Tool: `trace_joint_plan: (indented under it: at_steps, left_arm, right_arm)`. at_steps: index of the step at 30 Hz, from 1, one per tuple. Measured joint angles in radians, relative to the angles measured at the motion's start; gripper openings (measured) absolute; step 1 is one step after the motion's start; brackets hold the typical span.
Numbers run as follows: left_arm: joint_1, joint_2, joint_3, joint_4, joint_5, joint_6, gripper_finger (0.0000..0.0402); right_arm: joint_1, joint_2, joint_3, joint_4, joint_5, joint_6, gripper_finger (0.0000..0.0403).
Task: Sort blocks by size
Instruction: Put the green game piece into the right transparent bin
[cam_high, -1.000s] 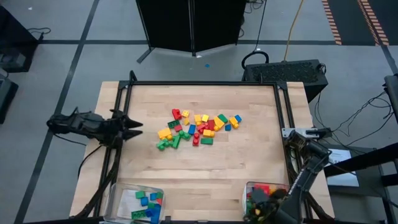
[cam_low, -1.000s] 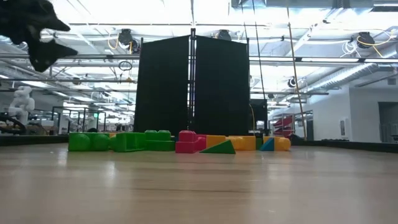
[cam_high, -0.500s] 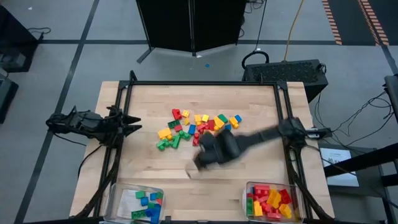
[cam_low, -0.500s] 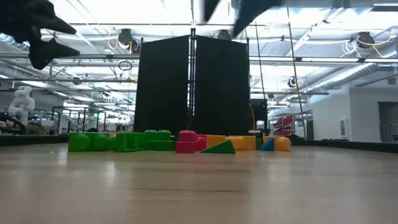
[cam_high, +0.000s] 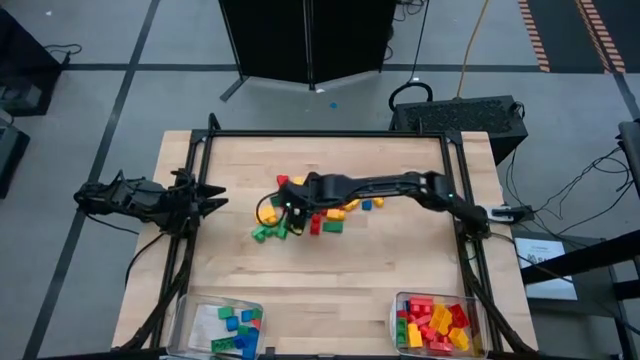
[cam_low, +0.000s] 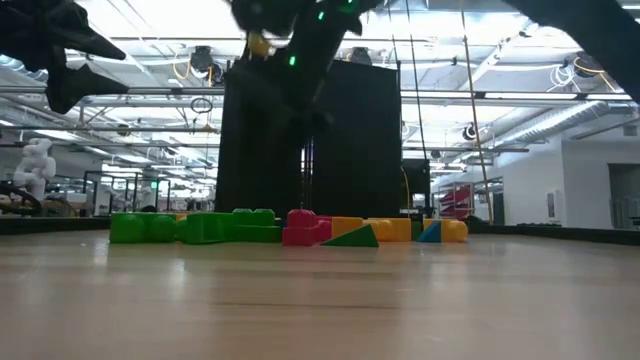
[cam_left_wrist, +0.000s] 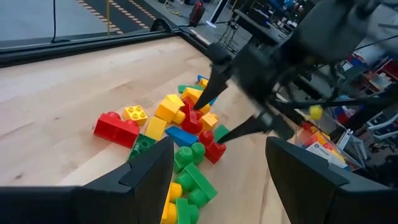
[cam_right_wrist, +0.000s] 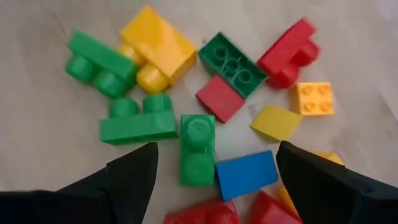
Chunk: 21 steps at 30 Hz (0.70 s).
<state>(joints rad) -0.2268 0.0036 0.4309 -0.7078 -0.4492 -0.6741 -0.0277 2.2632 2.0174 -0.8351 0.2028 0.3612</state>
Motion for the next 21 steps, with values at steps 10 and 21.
trace_joint_plan:
  at_steps: [10,21]
  left_arm:
    - [0.0,0.0,0.0,-0.01,-0.007,-0.017,0.0255]
    - [0.0,0.0,0.0,-0.055,-0.113,-0.081,0.0255]
  right_arm:
    - [-0.028,0.138,0.0,0.025,-0.003,-0.11,0.0315]
    - [-0.043,0.184,0.005,0.002,-0.036,-0.109,0.0143]
